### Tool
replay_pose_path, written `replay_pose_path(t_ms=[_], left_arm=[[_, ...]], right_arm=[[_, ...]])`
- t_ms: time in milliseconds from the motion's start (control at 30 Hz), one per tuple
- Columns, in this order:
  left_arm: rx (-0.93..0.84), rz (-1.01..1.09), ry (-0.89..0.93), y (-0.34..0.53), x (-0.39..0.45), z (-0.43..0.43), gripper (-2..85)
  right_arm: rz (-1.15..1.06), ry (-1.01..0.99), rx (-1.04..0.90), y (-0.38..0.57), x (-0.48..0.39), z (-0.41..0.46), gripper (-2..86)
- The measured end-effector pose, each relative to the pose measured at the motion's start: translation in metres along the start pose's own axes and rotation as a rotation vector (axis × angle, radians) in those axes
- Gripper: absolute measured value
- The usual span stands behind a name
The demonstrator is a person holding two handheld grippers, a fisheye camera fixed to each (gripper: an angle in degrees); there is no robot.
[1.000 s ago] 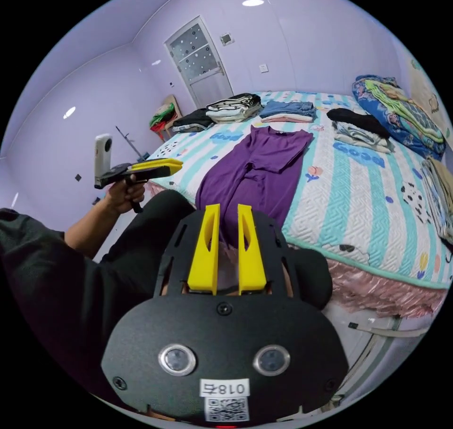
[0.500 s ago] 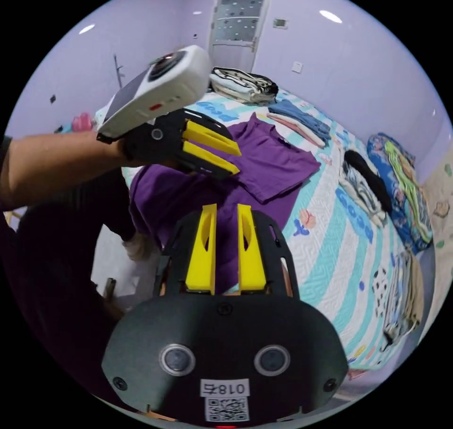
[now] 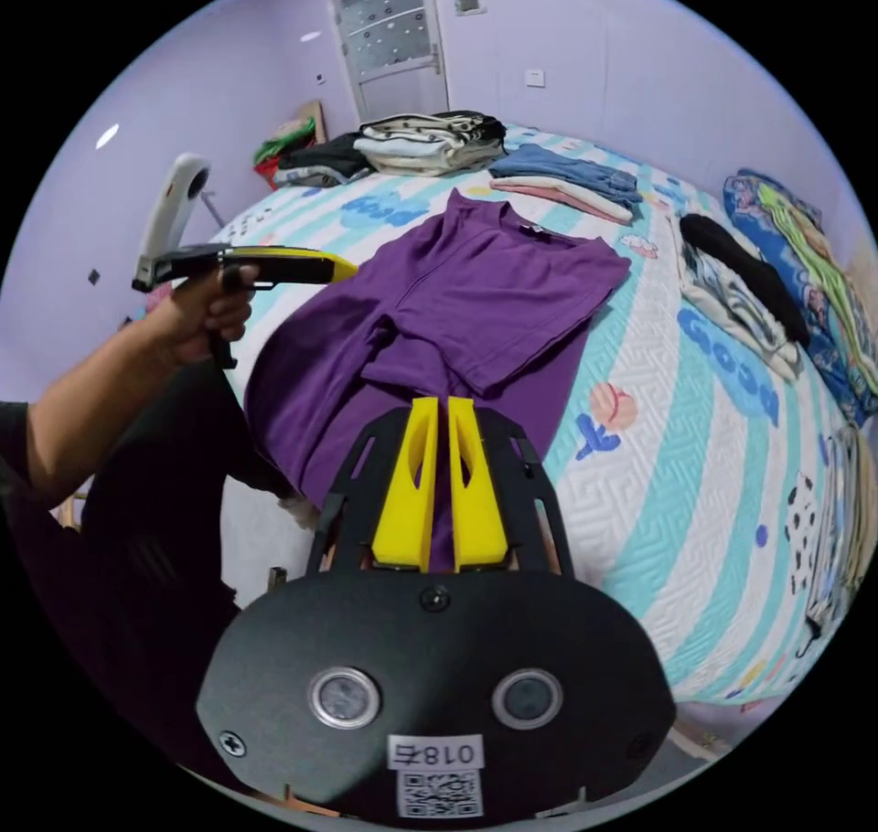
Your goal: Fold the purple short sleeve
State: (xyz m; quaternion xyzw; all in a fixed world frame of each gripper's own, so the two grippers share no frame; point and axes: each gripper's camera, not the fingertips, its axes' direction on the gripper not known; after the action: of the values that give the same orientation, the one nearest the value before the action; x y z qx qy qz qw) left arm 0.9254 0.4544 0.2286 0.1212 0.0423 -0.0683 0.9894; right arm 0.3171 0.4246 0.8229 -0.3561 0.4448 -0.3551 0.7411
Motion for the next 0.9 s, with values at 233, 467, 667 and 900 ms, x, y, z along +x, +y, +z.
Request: replay_pose_path(t_ms=[233,467,667,900], left_arm=[[-0.138,0.424,-0.137,-0.028,0.093,0.044,10.3],[-0.321,0.483,-0.276,-0.043,0.119,0.112,6.2],[-0.304,0.422,-0.252,-0.039,0.103,0.106,1.3],[-0.321,0.428,-0.413,-0.025,0.098,0.103,-0.5]], right_arm=[[-0.045,0.026,-0.005,-0.014,-0.012,0.005,0.8],[-0.042,0.04,-0.007,-0.023,-0.011,0.003,0.8],[-0.064,0.025,0.001,-0.033,-0.008,0.0,0.8],[-0.05,0.104,-0.032,-0.041,-0.01,-0.003,0.7]])
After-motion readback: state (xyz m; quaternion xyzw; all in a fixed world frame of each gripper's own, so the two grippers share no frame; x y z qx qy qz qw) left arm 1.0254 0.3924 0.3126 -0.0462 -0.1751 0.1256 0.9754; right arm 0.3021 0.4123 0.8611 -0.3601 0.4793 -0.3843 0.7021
